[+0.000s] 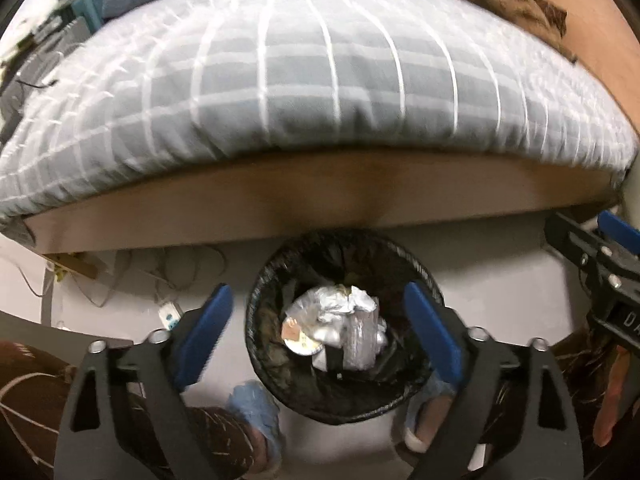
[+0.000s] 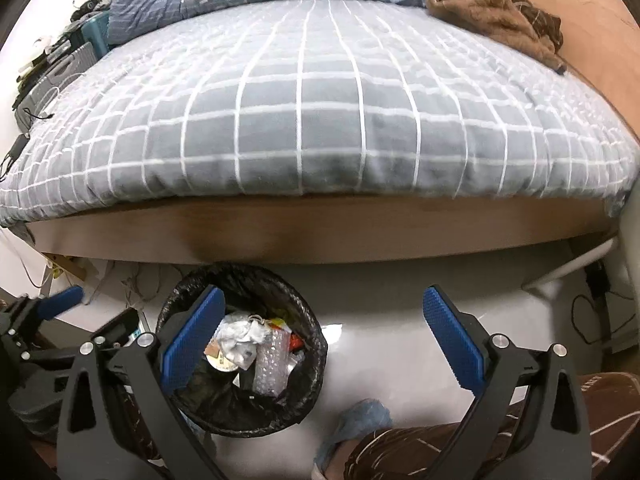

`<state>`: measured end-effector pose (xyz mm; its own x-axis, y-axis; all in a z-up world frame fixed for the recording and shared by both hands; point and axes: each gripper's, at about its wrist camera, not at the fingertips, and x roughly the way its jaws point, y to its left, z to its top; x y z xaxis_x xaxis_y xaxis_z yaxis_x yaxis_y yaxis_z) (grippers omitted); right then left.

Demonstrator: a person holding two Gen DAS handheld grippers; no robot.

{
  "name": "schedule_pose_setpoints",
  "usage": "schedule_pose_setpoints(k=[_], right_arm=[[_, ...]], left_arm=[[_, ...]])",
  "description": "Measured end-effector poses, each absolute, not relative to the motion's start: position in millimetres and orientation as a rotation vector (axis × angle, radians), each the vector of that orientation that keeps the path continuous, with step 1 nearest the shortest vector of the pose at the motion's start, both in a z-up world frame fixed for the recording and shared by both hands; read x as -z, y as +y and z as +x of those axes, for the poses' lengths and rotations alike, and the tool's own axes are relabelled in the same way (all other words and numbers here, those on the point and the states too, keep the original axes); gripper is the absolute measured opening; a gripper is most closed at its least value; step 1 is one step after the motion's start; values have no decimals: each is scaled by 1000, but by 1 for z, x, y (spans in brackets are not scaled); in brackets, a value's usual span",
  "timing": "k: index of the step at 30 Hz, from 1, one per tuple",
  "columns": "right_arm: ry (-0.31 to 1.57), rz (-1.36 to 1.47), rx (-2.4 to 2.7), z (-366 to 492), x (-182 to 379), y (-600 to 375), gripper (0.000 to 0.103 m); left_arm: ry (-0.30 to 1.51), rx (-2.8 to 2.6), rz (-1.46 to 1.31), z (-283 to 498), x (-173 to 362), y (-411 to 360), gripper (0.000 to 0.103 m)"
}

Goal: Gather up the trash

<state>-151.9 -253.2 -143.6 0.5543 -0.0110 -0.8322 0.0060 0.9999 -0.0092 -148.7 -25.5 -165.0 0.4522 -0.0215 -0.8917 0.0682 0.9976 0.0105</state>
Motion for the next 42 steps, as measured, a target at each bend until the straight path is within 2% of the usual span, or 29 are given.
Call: schedule_pose_setpoints(k=[2,8,16,28,42], right_arm=[[946,-6,18,-153,127,-253,95],[846,-9,15,-166,71,-249,95],[763,-8,-11,-199,13,-236,95],[728,-25,-28,-220,-10,-218,95],[744,-12,-16,-219,-6,-218,95]], left_arm=[[1045,42,35,-149,144,-18,97],[926,42,0,-159,79,-5,97],[837,66,1,-189,22,-4,97],[790,44,-12,-212,-7,10,97],[792,41,-19,-213,-4,14,97]])
